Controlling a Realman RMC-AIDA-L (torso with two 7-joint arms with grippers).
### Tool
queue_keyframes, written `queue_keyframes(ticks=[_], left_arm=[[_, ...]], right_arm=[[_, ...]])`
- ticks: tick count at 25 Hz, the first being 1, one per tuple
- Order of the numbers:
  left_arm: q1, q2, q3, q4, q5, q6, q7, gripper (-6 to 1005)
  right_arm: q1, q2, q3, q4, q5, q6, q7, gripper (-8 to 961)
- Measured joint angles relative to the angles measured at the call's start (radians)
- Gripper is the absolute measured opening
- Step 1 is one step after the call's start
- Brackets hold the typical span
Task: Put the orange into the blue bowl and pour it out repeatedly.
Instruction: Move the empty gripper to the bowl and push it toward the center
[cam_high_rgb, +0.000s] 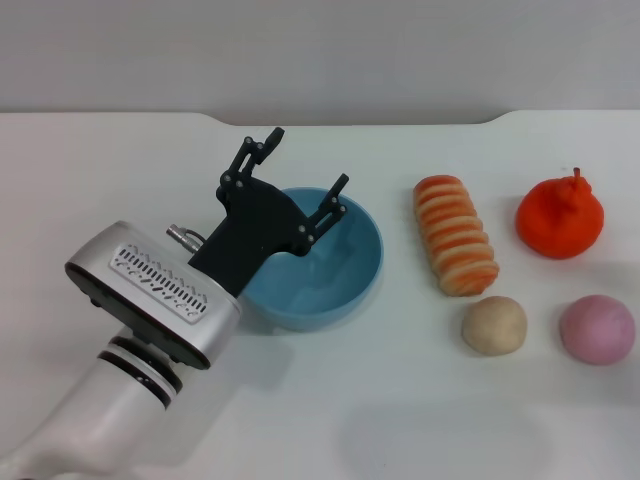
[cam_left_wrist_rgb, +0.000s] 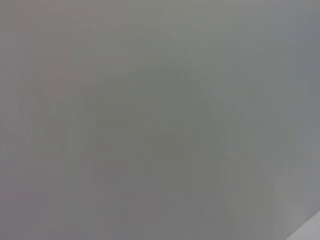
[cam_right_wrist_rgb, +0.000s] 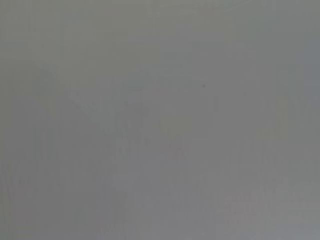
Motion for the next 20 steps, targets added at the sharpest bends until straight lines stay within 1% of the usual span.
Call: queue_keyframes(ticks=[12, 16, 18, 20], left_arm=[[0.002, 0.001, -0.010, -0.001, -0.003, -0.005, -0.010, 811], [0.014, 0.003, -0.066, 0.050, -0.020, -0.004, -0.050, 812], [0.022, 0.012, -0.109, 0.103, -0.039, 0.029, -0.072, 810], [0.024, 0.022, -0.161, 0.165, -0.038, 0.095, -0.082, 809]], right_arm=[[0.003, 0.001, 0.000, 0.002, 0.001, 0.000, 0.008, 667], [0.006, 0.002, -0.003, 0.002, 0.001, 0.000, 0.008, 667], [0.007, 0.002, -0.005, 0.004, -0.001, 0.001, 0.008, 667], [0.005, 0.002, -0.003, 0.005, -0.001, 0.002, 0.008, 667]])
